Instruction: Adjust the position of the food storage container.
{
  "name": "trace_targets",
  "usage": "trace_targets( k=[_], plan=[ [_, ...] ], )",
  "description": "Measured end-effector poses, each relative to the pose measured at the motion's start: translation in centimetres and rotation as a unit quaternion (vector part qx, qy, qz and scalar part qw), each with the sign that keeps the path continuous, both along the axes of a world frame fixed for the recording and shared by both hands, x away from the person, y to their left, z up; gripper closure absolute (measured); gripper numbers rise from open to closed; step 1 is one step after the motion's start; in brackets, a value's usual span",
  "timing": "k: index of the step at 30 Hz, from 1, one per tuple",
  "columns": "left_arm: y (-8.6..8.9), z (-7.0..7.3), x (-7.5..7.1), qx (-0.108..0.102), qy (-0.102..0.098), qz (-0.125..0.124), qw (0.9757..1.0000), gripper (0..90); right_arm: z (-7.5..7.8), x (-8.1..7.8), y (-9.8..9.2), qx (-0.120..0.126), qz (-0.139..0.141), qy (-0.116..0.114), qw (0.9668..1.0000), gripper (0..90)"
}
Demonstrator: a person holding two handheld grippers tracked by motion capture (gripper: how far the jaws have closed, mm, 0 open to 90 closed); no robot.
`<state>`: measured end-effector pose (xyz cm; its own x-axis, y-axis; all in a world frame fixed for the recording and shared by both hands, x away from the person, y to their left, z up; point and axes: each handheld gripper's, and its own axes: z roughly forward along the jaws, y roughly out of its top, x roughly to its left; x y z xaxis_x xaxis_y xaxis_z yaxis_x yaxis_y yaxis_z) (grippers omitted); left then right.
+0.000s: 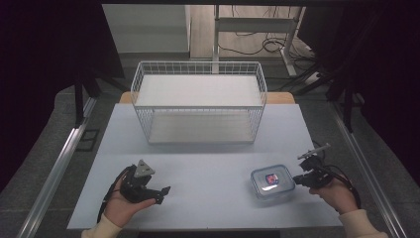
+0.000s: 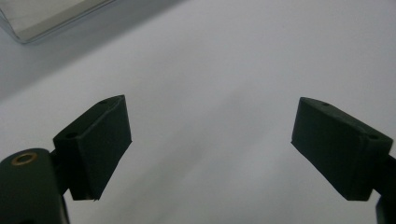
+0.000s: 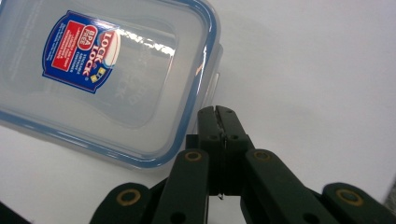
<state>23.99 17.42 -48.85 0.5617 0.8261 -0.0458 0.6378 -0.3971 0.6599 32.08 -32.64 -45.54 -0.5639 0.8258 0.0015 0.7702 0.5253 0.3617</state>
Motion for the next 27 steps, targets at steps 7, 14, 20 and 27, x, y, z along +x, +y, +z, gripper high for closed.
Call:
trace_targets(
  k=[7,14,20,27],
  plan=[
    [0.1,0.2,0.0,-0.005,-0.002,0.004,1.0000,12.1,-0.5,-0.1,0.1,-0.003,-0.018,-0.004,0.9998,90.0],
    [0.0,0.2,-0.1,0.001,0.000,-0.002,1.0000,12.3,-1.7,-0.4,0.9,0.011,-0.006,0.008,0.9999,89.9],
    [0.1,0.1,-0.1,-0.001,0.002,0.001,1.0000,12.3,-2.1,-1.0,3.8,0.034,0.028,0.010,0.9990,89.9],
    [0.2,0.0,-0.1,-0.001,0.003,0.002,1.0000,12.3,-2.2,-1.0,6.7,0.046,0.058,0.012,0.9972,89.8]
  ],
)
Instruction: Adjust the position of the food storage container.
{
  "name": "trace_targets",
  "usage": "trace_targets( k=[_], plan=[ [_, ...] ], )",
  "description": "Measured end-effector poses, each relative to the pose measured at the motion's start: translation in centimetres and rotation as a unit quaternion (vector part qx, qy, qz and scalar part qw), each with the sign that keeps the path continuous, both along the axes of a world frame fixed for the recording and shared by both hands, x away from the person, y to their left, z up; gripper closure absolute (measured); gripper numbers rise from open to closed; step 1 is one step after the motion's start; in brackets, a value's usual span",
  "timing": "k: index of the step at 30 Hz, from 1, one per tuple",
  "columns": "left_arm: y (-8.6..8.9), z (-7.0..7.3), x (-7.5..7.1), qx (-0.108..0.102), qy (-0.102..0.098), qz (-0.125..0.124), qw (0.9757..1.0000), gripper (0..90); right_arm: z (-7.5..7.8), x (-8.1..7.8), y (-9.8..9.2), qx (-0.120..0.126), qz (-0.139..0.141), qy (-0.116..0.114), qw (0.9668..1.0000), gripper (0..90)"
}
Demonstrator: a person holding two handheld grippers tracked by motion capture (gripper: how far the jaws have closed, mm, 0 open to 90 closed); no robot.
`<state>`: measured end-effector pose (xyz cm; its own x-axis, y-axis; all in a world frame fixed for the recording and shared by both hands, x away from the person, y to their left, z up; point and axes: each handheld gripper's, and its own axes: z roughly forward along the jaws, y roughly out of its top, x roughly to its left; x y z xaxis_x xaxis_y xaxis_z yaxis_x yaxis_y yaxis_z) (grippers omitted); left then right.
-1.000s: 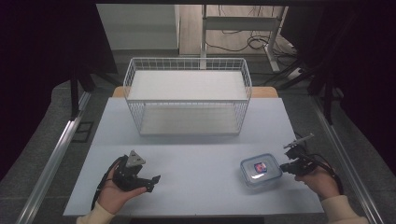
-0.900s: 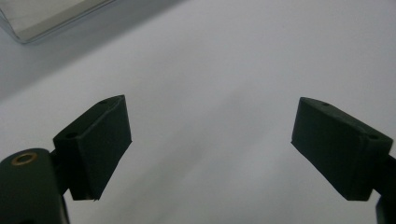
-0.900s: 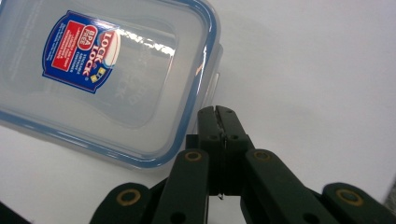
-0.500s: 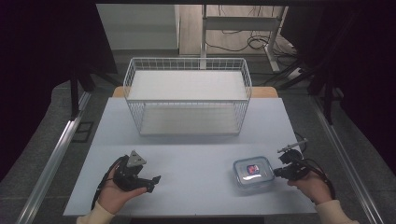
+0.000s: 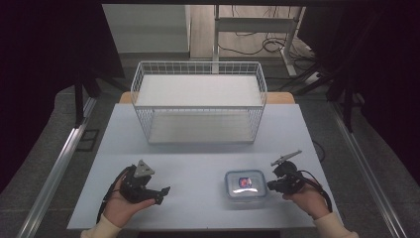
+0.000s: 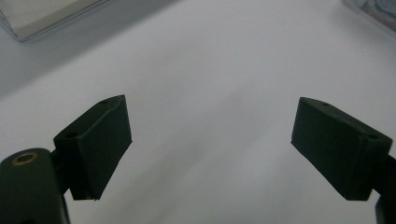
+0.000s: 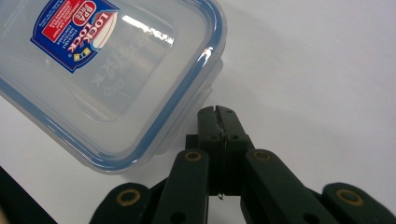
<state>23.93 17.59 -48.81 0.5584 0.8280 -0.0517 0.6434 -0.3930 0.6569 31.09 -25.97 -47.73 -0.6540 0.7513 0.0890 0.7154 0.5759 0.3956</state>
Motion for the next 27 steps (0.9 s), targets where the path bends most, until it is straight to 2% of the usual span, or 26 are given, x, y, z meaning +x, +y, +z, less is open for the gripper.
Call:
trace_targets(
  k=[2,3,4,5,10,11,15,17,18,19,23,27],
  plan=[
    [0.0,0.0,0.0,0.000,0.000,0.001,1.0000,12.3,-0.1,0.0,0.4,0.002,0.005,0.002,1.0000,89.8],
    [0.1,0.0,0.1,-0.002,0.000,0.004,1.0000,12.3,-0.2,0.1,1.5,0.007,0.015,0.002,0.9999,89.8],
    [0.1,0.0,0.1,-0.002,0.000,0.004,1.0000,12.4,-0.2,0.1,1.5,0.007,0.015,0.002,0.9999,89.8],
    [0.2,0.0,0.1,-0.003,0.000,0.005,1.0000,12.3,-0.3,0.0,2.5,0.013,0.025,0.004,0.9996,89.8],
    [0.3,-0.1,0.2,-0.002,0.002,0.006,1.0000,12.4,-0.4,-0.1,4.4,0.024,0.050,0.004,0.9984,89.8],
    [0.2,-0.1,0.1,-0.004,0.002,0.007,1.0000,12.4,-0.5,-0.1,5.3,0.029,0.061,0.004,0.9977,89.8],
    [0.3,-0.1,0.2,-0.003,0.002,0.008,1.0000,12.4,-0.7,-0.1,6.3,0.035,0.070,0.005,0.9970,89.8],
    [0.3,-0.1,0.1,-0.011,0.005,0.005,0.9999,12.5,-0.9,0.0,7.3,0.040,0.078,0.005,0.9961,89.8],
    [0.4,-0.1,0.2,-0.022,0.010,0.001,0.9997,12.4,-1.0,0.0,7.7,0.042,0.080,0.006,0.9958,89.8],
    [0.3,0.0,0.1,-0.026,0.006,0.004,0.9996,12.4,-1.1,0.0,8.0,0.044,0.084,0.006,0.9955,89.8],
    [0.2,0.1,0.1,-0.022,0.002,0.005,0.9997,12.4,-1.4,0.0,9.4,0.039,0.096,-0.001,0.9946,89.8],
    [0.3,0.0,0.1,-0.023,0.004,0.007,0.9997,12.5,-1.4,0.0,10.3,0.045,0.103,-0.004,0.9936,89.8]
  ],
)
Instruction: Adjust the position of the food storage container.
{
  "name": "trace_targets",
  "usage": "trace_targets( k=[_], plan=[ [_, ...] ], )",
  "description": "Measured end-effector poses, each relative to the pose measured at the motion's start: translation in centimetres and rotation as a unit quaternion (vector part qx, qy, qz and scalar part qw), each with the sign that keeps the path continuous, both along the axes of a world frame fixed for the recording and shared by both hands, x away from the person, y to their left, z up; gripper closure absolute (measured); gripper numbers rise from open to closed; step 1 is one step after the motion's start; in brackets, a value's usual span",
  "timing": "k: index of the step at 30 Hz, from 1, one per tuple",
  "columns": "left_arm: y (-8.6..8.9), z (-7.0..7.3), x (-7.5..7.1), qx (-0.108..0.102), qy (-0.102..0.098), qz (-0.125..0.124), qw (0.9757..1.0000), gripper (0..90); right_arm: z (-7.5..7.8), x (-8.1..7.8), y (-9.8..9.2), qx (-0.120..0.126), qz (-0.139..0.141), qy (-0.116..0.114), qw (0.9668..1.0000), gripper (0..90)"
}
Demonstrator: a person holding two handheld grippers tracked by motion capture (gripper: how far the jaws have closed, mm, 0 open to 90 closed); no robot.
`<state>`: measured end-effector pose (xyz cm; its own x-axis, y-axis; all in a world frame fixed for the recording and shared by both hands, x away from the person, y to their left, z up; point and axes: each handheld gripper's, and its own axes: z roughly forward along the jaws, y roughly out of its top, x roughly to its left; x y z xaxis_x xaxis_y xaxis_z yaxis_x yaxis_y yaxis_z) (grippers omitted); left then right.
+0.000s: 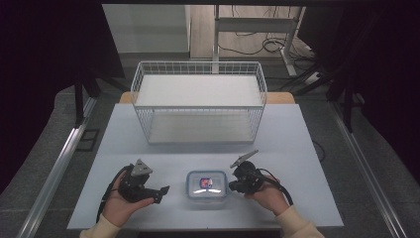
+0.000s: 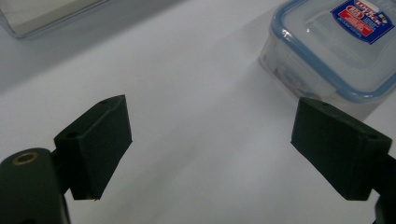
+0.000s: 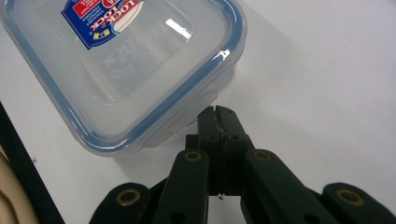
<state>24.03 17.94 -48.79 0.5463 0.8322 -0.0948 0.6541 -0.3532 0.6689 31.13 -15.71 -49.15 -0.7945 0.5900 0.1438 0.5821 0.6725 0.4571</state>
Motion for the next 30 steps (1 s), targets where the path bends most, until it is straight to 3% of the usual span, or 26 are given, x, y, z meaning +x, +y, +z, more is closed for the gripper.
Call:
trace_targets(
  k=[7,10,13,14,18,19,20,21,22,23,25,27,30],
  plan=[
    [0.1,-0.2,0.0,-0.002,0.003,0.000,1.0000,12.5,0.4,-0.3,-0.3,0.015,0.002,-0.013,0.9998,89.8],
    [0.1,-0.2,0.1,-0.001,0.004,0.001,1.0000,12.6,1.2,-0.8,-1.6,0.039,-0.004,-0.030,0.9988,89.8],
    [0.0,-0.2,0.0,-0.002,0.002,0.001,1.0000,12.6,1.6,-1.2,-2.7,0.048,-0.011,-0.047,0.9977,89.8],
    [-0.1,-0.2,0.0,-0.002,0.003,0.002,1.0000,12.6,1.8,-1.7,-3.8,0.063,-0.030,-0.057,0.9959,89.6],
    [-0.3,-0.1,-0.2,-0.004,0.002,0.002,1.0000,12.6,1.7,-2.2,-5.5,0.091,-0.049,-0.062,0.9927,85.7],
    [-0.4,-0.1,-0.2,-0.004,0.003,0.001,1.0000,12.6,1.5,-2.5,-6.2,0.104,-0.054,-0.060,0.9913,81.5],
    [-0.6,-0.2,-0.2,-0.003,0.003,-0.002,1.0000,12.6,1.2,-2.8,-6.9,0.120,-0.073,-0.056,0.9885,60.1],
    [-0.6,-0.2,-0.2,-0.003,0.003,-0.002,1.0000,12.6,1.1,-2.9,-7.1,0.124,-0.084,-0.054,0.9872,51.0],
    [-0.7,-0.3,-0.2,-0.002,0.004,-0.003,1.0000,12.6,1.1,-2.9,-7.1,0.124,-0.084,-0.054,0.9872,51.0],
    [-0.7,-0.4,-0.2,-0.003,0.005,-0.003,1.0000,12.3,0.8,-2.8,-7.5,0.133,-0.114,-0.049,0.9833,37.3],
    [-0.8,-0.4,-0.2,-0.006,0.004,-0.005,1.0000,12.0,0.8,-2.8,-7.6,0.136,-0.117,-0.048,0.9826,34.2],
    [-0.8,-0.3,-0.3,-0.016,0.001,-0.004,0.9999,11.6,1.0,-2.7,-7.7,0.156,-0.123,-0.049,0.9788,26.2],
    [-0.7,-0.4,-0.2,-0.028,0.001,-0.001,0.9996,11.6,1.1,-2.9,-7.4,0.154,-0.120,-0.056,0.9791,23.3]
  ],
)
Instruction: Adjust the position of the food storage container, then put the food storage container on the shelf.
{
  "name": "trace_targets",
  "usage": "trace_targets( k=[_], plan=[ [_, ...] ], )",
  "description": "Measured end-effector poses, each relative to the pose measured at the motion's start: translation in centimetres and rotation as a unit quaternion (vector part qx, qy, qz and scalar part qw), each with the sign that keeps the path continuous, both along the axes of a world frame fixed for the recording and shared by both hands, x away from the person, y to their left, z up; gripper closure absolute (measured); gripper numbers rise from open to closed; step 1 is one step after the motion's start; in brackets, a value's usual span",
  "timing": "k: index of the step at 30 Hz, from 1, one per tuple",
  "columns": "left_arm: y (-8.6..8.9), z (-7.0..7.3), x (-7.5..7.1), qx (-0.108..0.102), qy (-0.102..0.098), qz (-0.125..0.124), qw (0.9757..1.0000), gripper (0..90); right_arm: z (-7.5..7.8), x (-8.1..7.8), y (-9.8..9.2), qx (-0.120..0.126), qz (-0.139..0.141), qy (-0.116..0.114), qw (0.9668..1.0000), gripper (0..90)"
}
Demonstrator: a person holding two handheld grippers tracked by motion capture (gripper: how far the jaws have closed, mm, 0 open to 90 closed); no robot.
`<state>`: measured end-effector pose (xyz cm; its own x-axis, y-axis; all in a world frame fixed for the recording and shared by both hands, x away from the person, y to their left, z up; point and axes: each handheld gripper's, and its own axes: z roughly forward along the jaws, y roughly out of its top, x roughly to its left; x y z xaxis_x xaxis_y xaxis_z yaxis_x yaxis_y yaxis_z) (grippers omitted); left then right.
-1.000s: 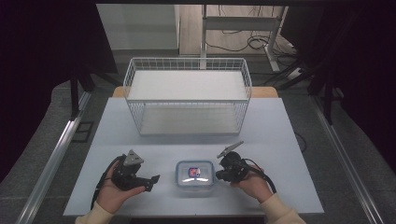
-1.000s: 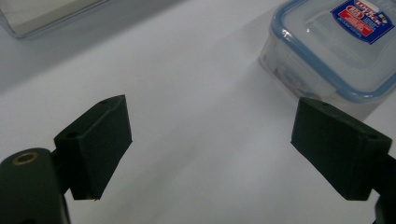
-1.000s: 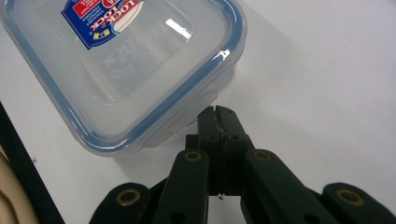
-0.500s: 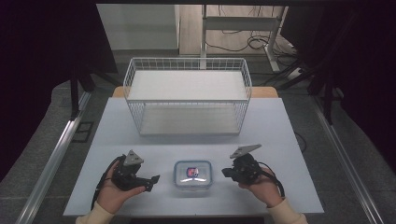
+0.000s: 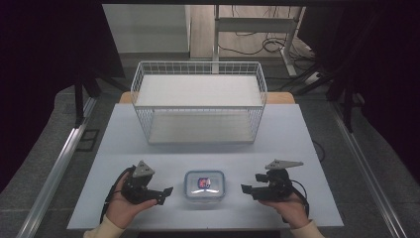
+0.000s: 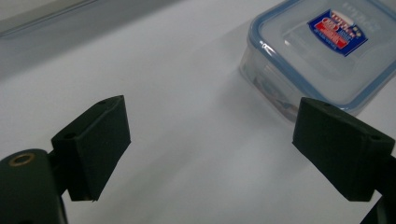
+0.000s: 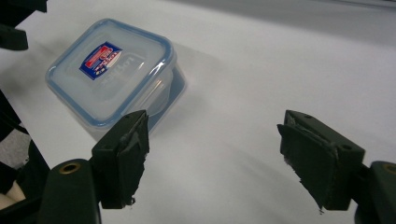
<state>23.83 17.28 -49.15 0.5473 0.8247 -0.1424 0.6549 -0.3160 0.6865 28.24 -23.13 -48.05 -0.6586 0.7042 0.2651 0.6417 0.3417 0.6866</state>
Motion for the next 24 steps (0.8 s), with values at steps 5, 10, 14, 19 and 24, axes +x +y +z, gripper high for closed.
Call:
trace_targets(
  k=[5,10,14,19,24],
  plan=[
    [0.0,-0.2,0.0,-0.003,0.002,0.001,1.0000,11.7,0.2,-0.1,0.2,0.023,0.003,-0.001,0.9997,21.6],
    [0.0,0.3,-0.2,-0.020,-0.005,0.003,0.9998,12.0,0.6,-0.1,0.4,0.035,0.003,0.002,0.9994,19.7],
    [0.1,0.4,-0.1,-0.046,-0.002,0.002,0.9989,13.9,0.5,0.0,0.4,0.038,0.002,0.007,0.9993,19.4],
    [0.2,0.4,0.1,-0.073,0.011,0.013,0.9972,14.0,0.2,0.2,0.8,0.039,0.003,0.014,0.9991,19.4],
    [0.3,0.2,0.4,-0.107,0.033,0.013,0.9937,16.4,-0.2,0.3,1.4,0.044,0.008,0.024,0.9987,19.3]
  ],
)
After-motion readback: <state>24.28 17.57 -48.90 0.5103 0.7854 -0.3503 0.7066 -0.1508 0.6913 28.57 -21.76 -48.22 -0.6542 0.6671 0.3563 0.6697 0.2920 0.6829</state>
